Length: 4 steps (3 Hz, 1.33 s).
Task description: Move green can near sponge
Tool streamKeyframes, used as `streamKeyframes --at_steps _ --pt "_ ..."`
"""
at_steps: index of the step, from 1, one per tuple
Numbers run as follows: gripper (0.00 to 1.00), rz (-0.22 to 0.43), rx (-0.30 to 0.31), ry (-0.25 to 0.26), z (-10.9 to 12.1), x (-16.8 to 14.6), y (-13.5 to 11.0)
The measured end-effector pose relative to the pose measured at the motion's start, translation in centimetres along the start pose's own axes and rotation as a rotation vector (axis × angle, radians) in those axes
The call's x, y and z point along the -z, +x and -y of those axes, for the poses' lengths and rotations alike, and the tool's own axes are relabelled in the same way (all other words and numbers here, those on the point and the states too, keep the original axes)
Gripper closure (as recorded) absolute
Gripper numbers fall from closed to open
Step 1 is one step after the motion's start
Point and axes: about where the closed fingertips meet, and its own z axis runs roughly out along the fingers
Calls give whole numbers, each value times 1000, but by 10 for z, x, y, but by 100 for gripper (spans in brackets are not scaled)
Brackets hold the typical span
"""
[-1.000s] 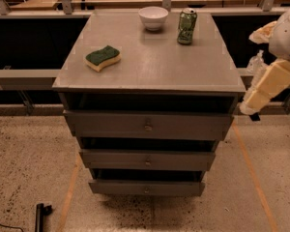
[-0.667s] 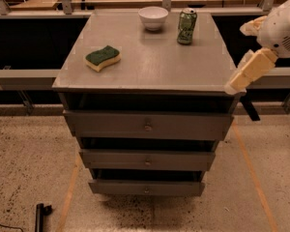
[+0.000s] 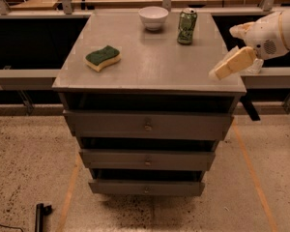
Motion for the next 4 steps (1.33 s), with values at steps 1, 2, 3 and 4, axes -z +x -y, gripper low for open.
streamKeyframes --at_steps 1,2,3,4 --pt "0 33 -45 33 11 -15 3" --pt "0 143 -126 99 42 -44 -1" --pt "0 224 -202 183 77 -72 -9" --pt "0 272 -282 295 115 -94 -10"
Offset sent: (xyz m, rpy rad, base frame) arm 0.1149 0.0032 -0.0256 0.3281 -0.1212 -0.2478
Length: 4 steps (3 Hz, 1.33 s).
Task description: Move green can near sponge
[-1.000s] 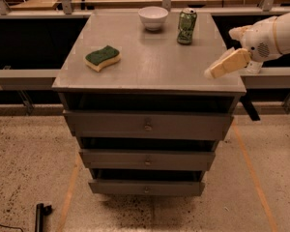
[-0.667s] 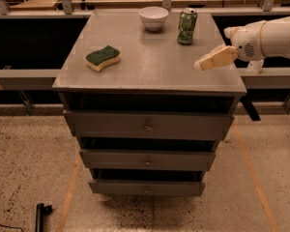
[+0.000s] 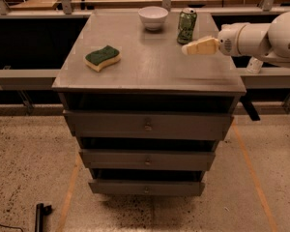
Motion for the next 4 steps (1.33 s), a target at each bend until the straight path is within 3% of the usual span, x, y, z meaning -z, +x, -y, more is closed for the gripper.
streamKeyframes --at_steps 2,4 --pt "0 30 14 -8 -5 -17 -2" --pt "0 68 7 82 14 -88 -5"
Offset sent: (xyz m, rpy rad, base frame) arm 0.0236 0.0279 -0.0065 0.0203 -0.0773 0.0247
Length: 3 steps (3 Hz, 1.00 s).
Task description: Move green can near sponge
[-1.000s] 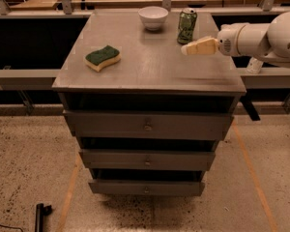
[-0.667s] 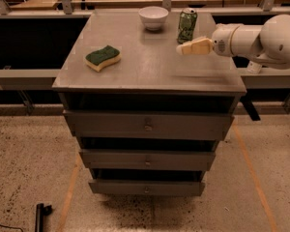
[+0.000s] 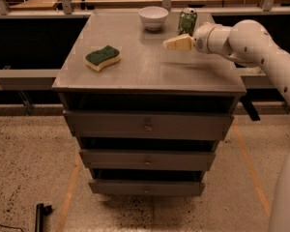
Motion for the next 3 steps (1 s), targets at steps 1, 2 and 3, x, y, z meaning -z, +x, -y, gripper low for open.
streamKeyframes --at_steps 1,2,3 --pt "0 18 -26 51 21 -27 1" --pt "0 32 -49 83 45 -46 4" --pt "18 56 -77 99 61 -63 0"
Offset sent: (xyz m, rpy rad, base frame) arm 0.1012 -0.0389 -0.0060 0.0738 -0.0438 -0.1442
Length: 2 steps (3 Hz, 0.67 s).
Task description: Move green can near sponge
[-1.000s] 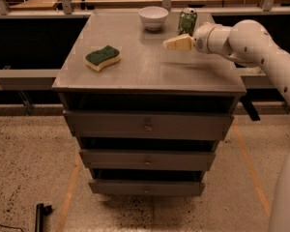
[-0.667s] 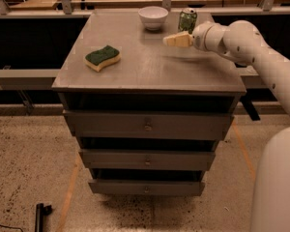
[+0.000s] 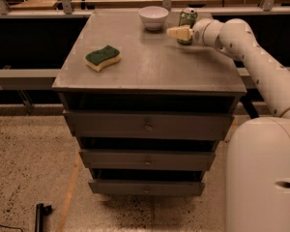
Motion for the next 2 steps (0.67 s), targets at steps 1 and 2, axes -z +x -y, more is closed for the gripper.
streamKeyframes --at_steps 1,2 --pt "41 1 1 -13 3 -9 0" --pt "65 -15 11 -57 -4 -13 3"
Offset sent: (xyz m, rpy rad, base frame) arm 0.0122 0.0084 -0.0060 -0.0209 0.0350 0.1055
